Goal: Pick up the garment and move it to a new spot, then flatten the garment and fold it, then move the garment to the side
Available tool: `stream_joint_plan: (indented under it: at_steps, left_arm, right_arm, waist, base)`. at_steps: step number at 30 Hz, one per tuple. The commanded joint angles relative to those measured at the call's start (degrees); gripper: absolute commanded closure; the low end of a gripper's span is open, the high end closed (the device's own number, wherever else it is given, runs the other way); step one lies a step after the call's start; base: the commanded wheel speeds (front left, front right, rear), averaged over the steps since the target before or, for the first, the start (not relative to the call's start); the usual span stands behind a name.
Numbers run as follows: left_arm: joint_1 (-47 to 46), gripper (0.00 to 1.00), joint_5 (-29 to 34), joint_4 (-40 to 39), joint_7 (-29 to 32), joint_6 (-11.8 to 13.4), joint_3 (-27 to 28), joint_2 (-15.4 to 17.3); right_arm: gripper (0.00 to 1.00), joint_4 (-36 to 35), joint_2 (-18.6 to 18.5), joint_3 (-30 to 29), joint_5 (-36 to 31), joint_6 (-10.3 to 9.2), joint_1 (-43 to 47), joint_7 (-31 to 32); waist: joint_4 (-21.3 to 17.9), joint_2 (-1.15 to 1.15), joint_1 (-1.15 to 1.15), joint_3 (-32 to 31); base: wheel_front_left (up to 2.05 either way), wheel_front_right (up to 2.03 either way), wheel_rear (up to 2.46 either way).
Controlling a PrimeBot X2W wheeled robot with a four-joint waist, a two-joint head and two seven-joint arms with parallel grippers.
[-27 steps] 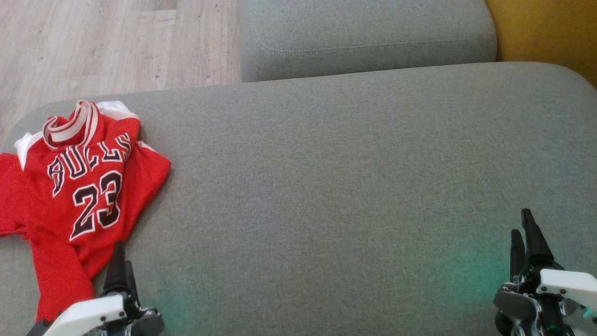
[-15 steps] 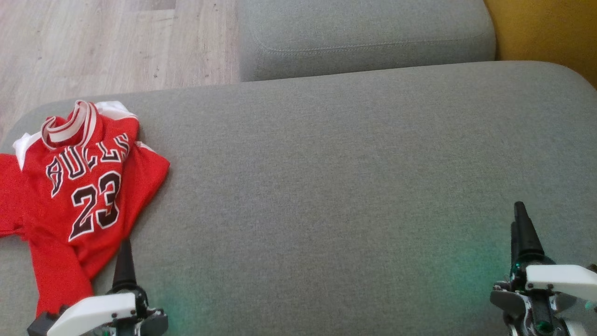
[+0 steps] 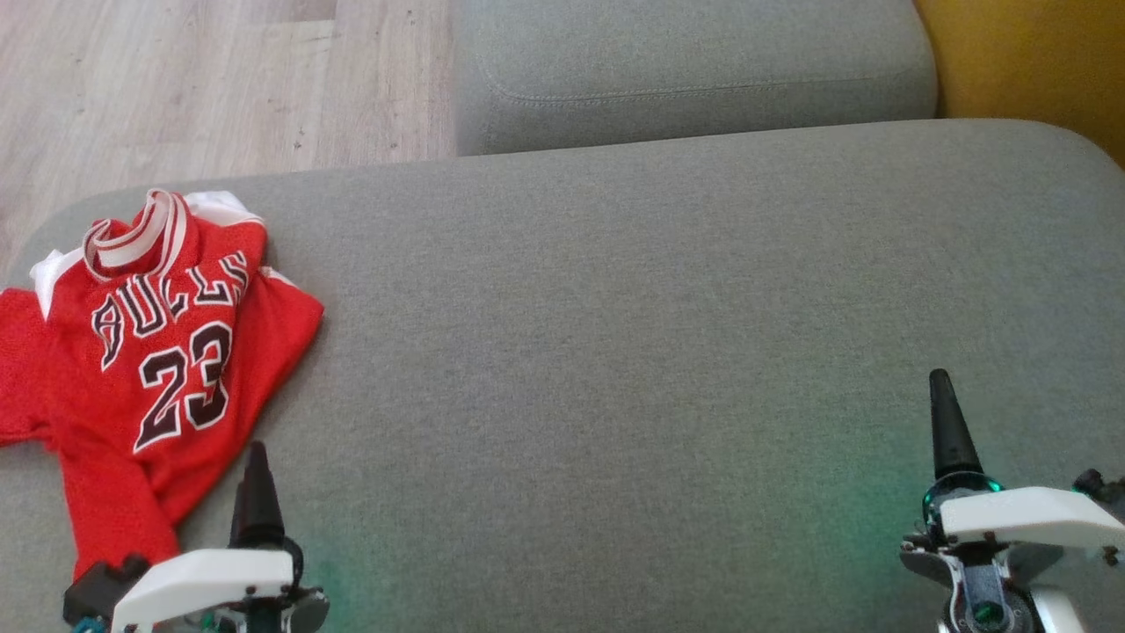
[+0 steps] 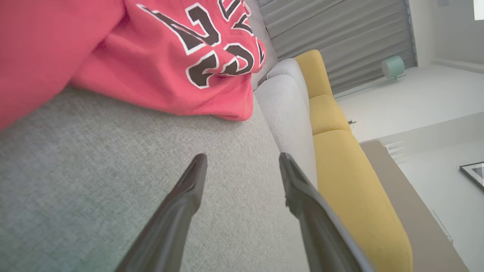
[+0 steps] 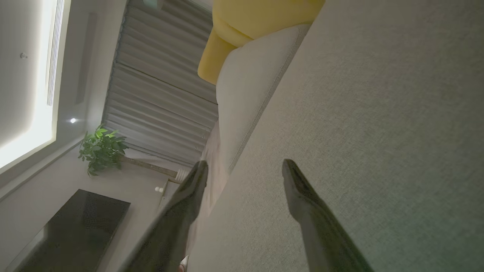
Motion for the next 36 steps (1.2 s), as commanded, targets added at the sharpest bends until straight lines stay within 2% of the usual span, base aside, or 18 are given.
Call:
stream_joint_plan:
  at_steps: [1, 36]
  left_arm:
    - [-1.8, 0.00, 2.4, -1.9, -0.9, 0.3, -0.1, 0.6]
    - [-0.7, 0.00, 28.4, -1.0, -6.7, 1.5, -2.0, 1.7]
  right_arm:
    - [0.00, -2.4, -1.2, 1.0, -2.5, 0.15, -1.5, -0.9]
    - [0.00, -3.5, -2.3, 7.5, -27.7, 0.27, -0.7, -6.6]
  waist:
    - [0.0, 0.00, 0.00, 0.0]
    - [-0.4, 0.00, 0.00, -0.4]
  base:
    - [0.00, 0.00, 0.00]
    - [0.00, 0.00, 0.00]
